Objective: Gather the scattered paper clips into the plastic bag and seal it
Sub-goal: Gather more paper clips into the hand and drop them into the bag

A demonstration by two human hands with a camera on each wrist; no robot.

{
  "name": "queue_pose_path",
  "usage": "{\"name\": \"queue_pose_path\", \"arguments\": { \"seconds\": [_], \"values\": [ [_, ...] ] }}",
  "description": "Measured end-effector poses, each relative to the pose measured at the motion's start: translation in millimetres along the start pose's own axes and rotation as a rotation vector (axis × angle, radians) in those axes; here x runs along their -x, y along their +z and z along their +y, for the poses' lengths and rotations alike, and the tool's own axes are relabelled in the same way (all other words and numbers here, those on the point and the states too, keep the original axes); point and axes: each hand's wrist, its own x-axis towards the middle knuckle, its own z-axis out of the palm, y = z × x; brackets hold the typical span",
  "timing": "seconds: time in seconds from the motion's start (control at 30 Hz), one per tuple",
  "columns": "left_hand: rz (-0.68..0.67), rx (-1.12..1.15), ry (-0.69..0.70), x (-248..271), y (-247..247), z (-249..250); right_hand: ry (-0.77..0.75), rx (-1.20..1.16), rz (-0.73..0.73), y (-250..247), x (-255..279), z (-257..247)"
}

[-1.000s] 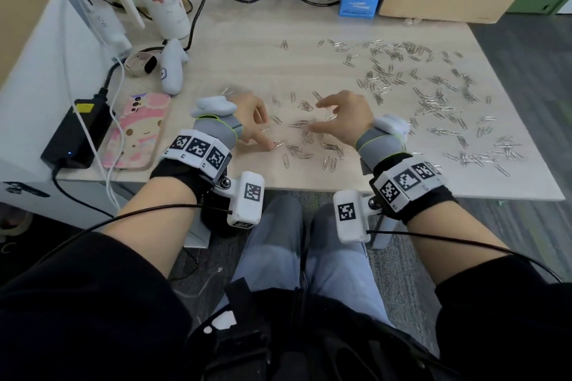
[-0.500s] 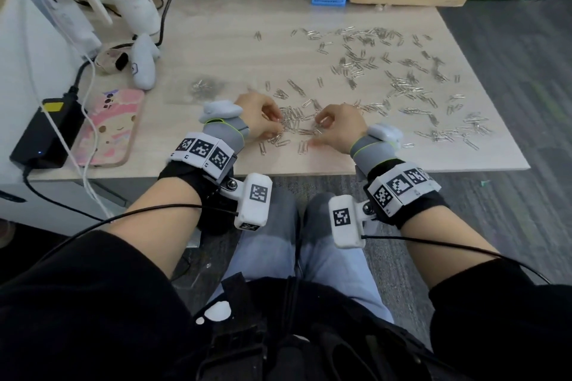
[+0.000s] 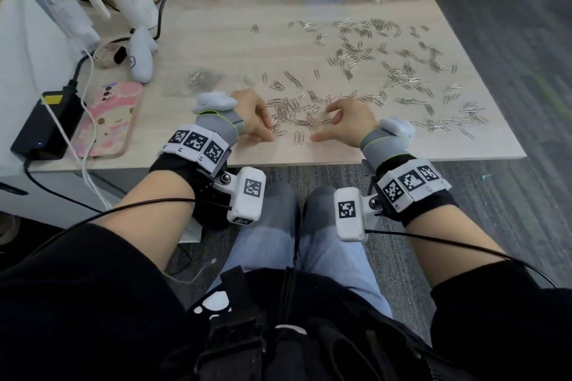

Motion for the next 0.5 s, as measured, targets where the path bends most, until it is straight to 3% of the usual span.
{"name": "queue_pose_path", "arguments": {
  "seconds": [0.27,0.4,0.5],
  "values": [
    [0.109,0.138,0.175,-10,25,15,-0.108,0.040,0.007,21,-1,-11],
    [0.176,-0.030,0.283,-18,18,11,-0.085,0.011,0.058,23,-12,-15],
    [0.084,-0.174,0.261,-22,12,14,-0.112,-0.106,0.127,18,-17,-15]
  ]
}}
